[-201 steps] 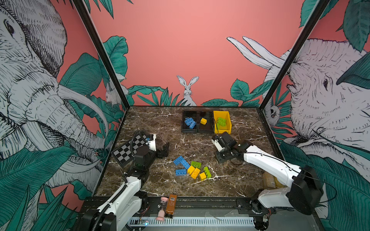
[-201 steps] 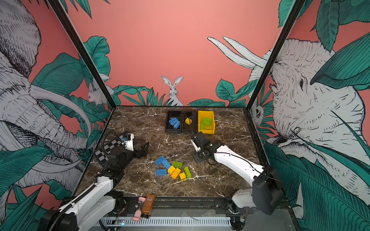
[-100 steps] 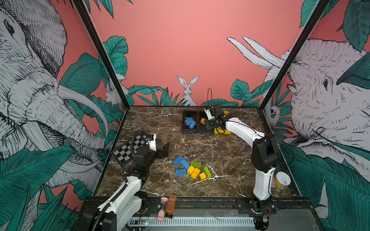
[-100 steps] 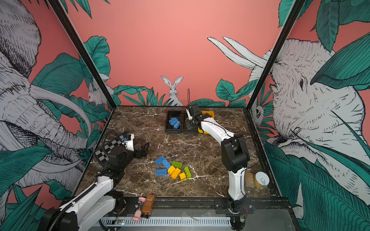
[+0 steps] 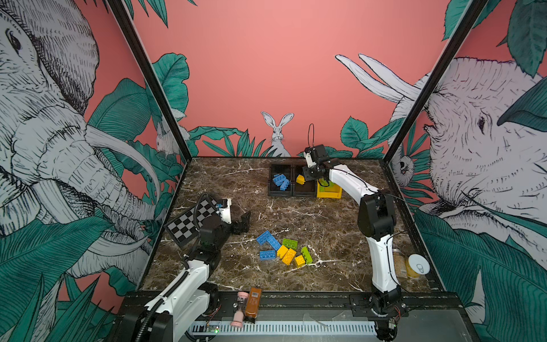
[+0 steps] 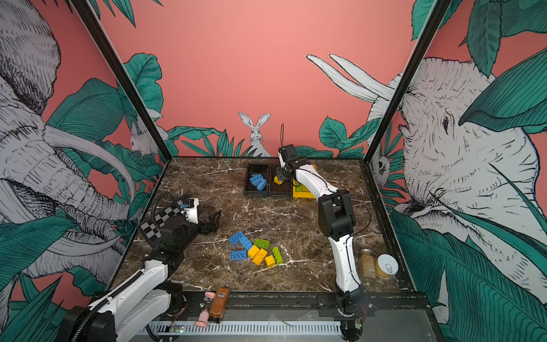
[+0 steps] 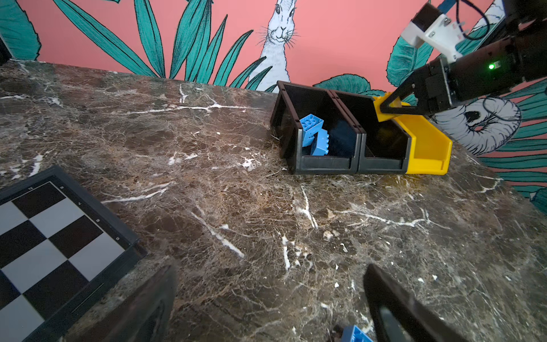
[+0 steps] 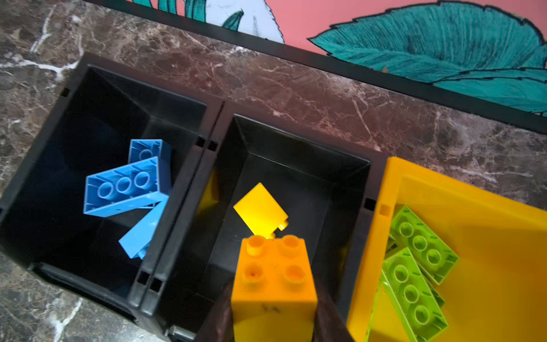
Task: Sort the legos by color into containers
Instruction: 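Carry the yellow brick with the right gripper and release into middle black bin, then return the right gripper to the pile and grasp a lime-green brick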
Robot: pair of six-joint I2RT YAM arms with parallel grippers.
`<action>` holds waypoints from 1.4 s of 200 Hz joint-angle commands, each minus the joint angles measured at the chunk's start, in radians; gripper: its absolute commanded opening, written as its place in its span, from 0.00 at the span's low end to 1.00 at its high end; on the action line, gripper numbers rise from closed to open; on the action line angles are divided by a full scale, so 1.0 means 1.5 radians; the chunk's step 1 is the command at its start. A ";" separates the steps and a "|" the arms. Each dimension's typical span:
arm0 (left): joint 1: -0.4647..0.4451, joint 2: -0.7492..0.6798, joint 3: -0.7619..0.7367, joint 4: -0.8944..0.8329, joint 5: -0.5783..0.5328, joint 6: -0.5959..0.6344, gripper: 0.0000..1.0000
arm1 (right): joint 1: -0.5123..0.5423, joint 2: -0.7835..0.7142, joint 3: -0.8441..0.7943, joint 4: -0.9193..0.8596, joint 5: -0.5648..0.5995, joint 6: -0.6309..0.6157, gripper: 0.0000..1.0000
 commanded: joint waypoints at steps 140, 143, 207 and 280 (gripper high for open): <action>-0.073 -0.025 0.003 -0.020 0.057 -0.013 0.99 | 0.079 -0.434 -0.468 0.013 -0.079 0.075 0.54; -0.081 -0.024 0.000 -0.013 0.058 -0.006 0.99 | 0.085 -0.445 -0.489 0.012 -0.081 0.082 0.54; -0.148 0.007 0.014 -0.013 0.050 0.055 0.99 | 0.230 -0.586 -0.696 -0.020 -0.062 0.204 0.52; -0.148 -0.043 0.003 -0.053 -0.024 0.069 0.99 | 0.322 -0.529 -0.731 0.009 -0.054 0.277 0.45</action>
